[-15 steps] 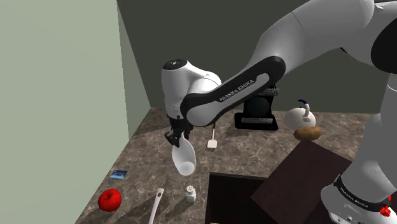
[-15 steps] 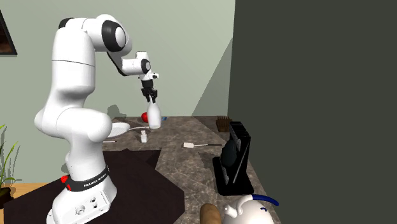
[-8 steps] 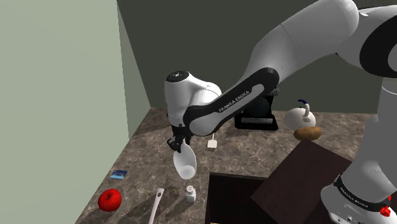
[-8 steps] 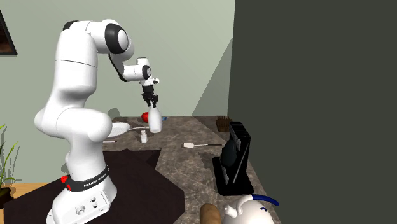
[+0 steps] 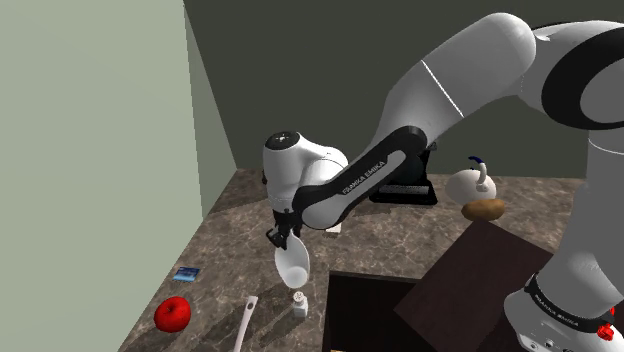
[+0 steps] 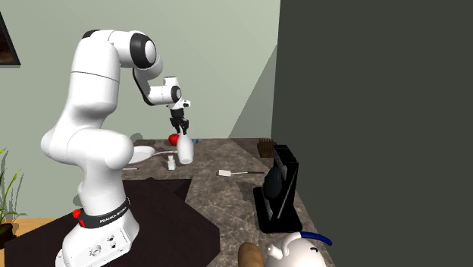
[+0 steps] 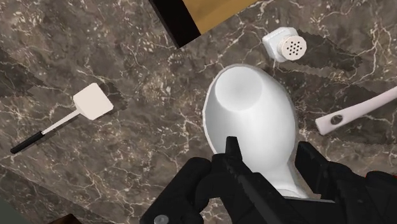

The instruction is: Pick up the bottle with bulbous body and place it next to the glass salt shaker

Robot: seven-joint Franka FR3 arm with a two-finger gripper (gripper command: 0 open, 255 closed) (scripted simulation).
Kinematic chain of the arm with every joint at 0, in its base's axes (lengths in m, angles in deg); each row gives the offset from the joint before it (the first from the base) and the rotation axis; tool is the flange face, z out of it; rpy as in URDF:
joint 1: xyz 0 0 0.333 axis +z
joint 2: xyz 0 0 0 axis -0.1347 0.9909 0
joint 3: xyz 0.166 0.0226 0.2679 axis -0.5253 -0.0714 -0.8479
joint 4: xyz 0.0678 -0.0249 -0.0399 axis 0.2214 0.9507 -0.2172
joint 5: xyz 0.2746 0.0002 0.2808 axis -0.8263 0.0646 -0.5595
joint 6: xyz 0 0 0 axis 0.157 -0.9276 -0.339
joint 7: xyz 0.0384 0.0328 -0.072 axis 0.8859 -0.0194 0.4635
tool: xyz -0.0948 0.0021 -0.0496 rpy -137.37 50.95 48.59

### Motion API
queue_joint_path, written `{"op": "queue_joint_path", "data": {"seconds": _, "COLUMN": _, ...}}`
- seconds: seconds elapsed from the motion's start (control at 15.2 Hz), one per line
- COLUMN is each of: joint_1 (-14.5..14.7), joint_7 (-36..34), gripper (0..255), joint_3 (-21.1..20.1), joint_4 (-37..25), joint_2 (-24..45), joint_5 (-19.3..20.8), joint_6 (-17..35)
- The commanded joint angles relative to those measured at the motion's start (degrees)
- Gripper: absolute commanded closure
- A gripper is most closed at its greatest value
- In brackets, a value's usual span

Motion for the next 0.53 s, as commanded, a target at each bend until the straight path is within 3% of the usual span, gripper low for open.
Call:
{"op": "queue_joint_path", "data": {"seconds": 0.0, "joint_1": 0.2, "joint_7": -0.4, "gripper": 255, "joint_3": 0.2, "joint_4": 0.1, "joint_2": 1.0, "joint_5": 0.4, "joint_6": 1.1}}
{"op": "queue_joint_path", "data": {"seconds": 0.46, "joint_1": 0.4, "joint_7": -0.8, "gripper": 255, "joint_3": 0.5, "joint_4": 0.3, "joint_2": 2.3, "joint_5": 0.9, "joint_6": 2.6}}
